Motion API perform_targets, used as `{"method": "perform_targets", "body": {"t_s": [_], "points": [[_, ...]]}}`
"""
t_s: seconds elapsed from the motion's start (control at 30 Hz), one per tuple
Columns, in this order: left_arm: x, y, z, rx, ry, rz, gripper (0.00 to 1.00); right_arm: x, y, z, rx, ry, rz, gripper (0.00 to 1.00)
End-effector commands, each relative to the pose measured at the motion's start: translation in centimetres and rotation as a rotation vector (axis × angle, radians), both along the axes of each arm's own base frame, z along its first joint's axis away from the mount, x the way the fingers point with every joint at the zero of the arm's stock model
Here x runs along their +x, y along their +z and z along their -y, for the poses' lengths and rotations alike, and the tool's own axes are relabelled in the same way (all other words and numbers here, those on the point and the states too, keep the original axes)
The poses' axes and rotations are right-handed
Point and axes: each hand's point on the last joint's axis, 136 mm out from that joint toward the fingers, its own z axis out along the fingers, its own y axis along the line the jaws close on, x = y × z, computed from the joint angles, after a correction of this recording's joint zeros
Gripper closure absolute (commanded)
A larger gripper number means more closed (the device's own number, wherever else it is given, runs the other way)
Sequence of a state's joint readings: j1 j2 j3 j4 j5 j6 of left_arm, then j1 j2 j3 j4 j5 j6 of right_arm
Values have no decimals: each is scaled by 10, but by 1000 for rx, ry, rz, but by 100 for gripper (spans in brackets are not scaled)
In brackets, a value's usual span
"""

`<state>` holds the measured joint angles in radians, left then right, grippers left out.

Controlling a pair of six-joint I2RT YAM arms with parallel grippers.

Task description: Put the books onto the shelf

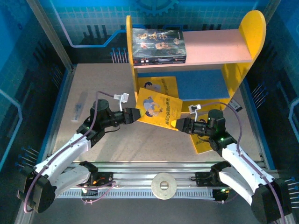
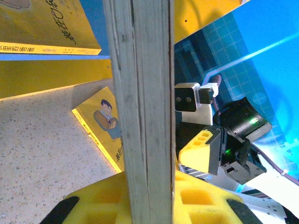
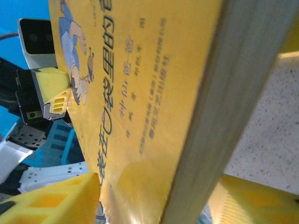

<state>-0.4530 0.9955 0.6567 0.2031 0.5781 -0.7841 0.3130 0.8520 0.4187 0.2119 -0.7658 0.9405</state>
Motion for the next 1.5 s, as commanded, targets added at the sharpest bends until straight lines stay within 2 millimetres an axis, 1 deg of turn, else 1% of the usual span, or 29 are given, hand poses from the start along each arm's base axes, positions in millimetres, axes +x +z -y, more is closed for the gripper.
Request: {"method": "perform_targets", "body": {"t_s": [0.0, 0.03, 0.13, 0.23, 0.3, 0.33, 0.4, 0.47, 0.53, 0.57, 0.6, 0.63, 0.73, 0.83, 1.03, 1.17, 1.37, 1.4, 1.47], "points": [[3, 26, 6, -35, 1, 115, 100, 5, 13, 0, 24, -10, 44, 49], [3, 24, 7, -31, -1, 111, 100, 5, 14, 0, 23, -11, 49, 57], [4, 22, 10, -21, -4, 105, 100, 7, 22, 1, 25, -14, 79, 73], [6, 19, 12, -6, -1, 100, 100, 7, 28, 4, 19, -15, 98, 85], [7, 18, 12, -1, 2, 95, 100, 8, 32, 8, 13, -15, 112, 89], [8, 18, 12, 1, 4, 92, 96, 8, 35, 10, 11, -16, 120, 91], [9, 17, 12, 5, 11, 90, 83, 8, 40, 14, 8, -16, 132, 93], [9, 17, 12, 10, 11, 88, 68, 7, 44, 20, -2, -17, 144, 95], [8, 16, 11, 21, 14, 86, 58, 6, 50, 25, -14, -20, 162, 96], [9, 15, 9, 32, 26, 84, 51, 5, 52, 28, -23, -22, 170, 96], [10, 13, 7, 45, 38, 79, 48, 5, 56, 31, -32, -24, 181, 96], [11, 11, 5, 57, 47, 73, 46, 5, 58, 33, -40, -24, 185, 96], [11, 7, 2, 86, 64, 58, 44, 6, 64, 40, -69, -26, 212, 96], [10, 2, -5, 126, 92, 44, 43, 11, 69, 45, -88, -31, 238, 97], [3, -2, -21, 192, 148, 34, 42, 33, 78, 47, -102, -13, 305, 96], [-2, -2, -32, 223, 184, 23, 42, 47, 76, 47, -148, 11, 321, 96], [-9, -1, -42, 252, 212, 18, 42, 68, 78, 47, -170, 32, 351, 96], [-10, 0, -43, 255, 214, 20, 42, 72, 83, 47, -174, 35, 370, 96], [-11, 0, -45, 258, 221, 20, 41, 80, 82, 47, -195, 42, 379, 96]]}}
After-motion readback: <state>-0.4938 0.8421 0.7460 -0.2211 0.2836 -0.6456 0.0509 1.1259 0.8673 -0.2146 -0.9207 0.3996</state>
